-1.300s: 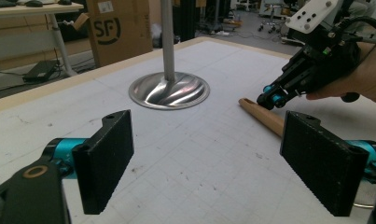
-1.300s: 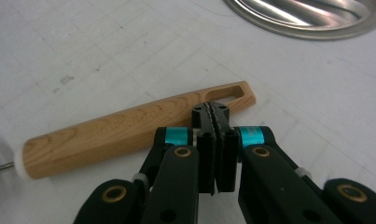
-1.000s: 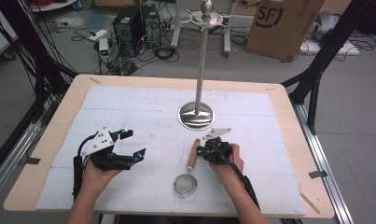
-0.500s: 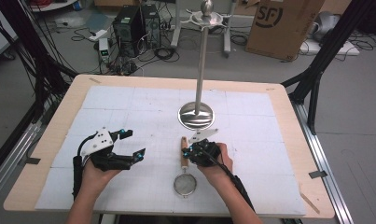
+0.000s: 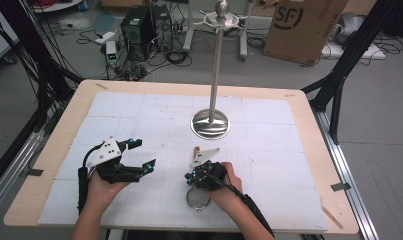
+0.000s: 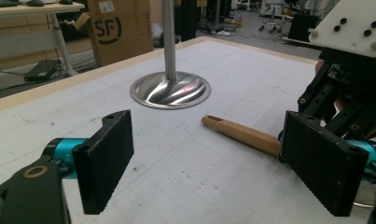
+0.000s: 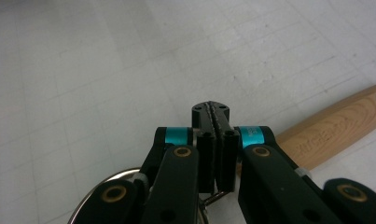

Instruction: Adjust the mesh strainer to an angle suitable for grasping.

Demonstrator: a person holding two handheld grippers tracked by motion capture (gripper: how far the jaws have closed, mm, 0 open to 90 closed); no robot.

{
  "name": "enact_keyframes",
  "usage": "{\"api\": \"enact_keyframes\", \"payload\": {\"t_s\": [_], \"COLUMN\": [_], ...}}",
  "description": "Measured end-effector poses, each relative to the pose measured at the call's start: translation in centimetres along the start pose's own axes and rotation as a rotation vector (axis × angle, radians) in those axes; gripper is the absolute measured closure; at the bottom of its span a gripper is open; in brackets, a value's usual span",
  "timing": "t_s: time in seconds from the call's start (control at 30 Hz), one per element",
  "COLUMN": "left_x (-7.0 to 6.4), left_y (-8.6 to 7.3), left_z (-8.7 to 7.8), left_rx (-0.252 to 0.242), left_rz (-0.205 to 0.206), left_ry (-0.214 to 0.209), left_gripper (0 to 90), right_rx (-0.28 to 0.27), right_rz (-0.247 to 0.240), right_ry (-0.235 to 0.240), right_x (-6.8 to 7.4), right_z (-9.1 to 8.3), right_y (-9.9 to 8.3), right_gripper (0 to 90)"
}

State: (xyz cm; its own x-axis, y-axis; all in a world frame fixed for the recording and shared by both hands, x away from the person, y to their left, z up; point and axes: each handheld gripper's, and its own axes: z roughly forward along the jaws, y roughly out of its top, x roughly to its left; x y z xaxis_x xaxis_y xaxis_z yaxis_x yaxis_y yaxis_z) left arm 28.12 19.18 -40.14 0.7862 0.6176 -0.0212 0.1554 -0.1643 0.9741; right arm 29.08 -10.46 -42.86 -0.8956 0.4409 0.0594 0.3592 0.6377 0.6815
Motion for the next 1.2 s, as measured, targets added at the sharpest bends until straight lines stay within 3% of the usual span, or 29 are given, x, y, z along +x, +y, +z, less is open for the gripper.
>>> {"api": "enact_keyframes", "payload": {"t_s": [0.1, 0.37, 0.6, 0.93, 1.2], "left_x": [0.0, 0.1, 0.0, -0.1, -0.1], "left_y": [0.0, -0.1, -0.2, -0.4, -0.4], "left_z": [0.0, 0.0, 0.2, 0.4, 0.5], "left_rx": [0.000, 0.005, 0.013, 0.024, 0.026], "left_rz": [0.000, 0.002, -0.001, 0.000, -0.001], "left_ry": [0.001, 0.002, 0.002, 0.001, -0.002], "left_gripper": [18.0, 17.9, 18.0, 17.9, 17.9], "right_rx": [0.029, 0.034, 0.027, 0.059, 0.054], "right_rz": [0.010, 0.008, 0.041, 0.062, 0.083], "right_ry": [0.009, 0.014, 0.023, -0.011, -0.031], "right_x": [0.1, 0.1, -0.4, -1.0, -1.6], "right_z": [0.3, -0.1, -1.5, -3.7, -5.1], "right_y": [-0.3, -0.7, -2.2, -4.3, -5.7], "right_gripper": [89.5, 89.6, 89.6, 89.6, 89.6]}}
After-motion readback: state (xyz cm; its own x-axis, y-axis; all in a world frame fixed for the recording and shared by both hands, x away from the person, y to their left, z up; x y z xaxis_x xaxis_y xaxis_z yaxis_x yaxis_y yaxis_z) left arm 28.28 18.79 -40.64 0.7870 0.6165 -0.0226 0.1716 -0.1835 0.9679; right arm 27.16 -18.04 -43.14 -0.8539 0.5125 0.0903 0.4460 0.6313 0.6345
